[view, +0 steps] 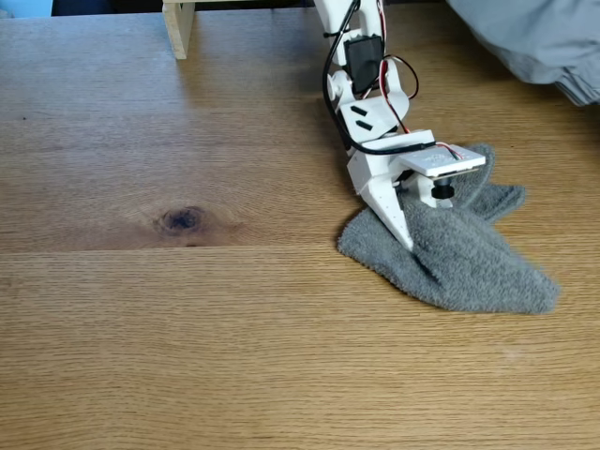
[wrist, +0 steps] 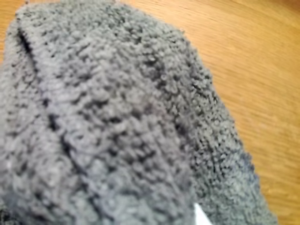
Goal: Clean the area in front of the robot
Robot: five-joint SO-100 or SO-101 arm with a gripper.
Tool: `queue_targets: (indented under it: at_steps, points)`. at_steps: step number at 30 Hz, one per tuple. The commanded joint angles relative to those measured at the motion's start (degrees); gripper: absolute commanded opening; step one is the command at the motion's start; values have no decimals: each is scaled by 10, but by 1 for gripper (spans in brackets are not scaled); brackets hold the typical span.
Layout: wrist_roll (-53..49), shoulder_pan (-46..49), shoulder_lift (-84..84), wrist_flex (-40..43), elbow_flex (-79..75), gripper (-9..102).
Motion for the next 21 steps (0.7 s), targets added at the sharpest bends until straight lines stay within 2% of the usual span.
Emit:
queue_targets:
  at_steps: [1, 7, 11, 15, 21]
  points:
    - [-6, 134, -8, 60, -113, 0]
    - [5, 219, 8, 186, -187, 0]
    - [36, 254, 81, 354, -163, 0]
    - [54, 214, 197, 517, -113, 0]
    - [53, 135, 388, 647, -9, 0]
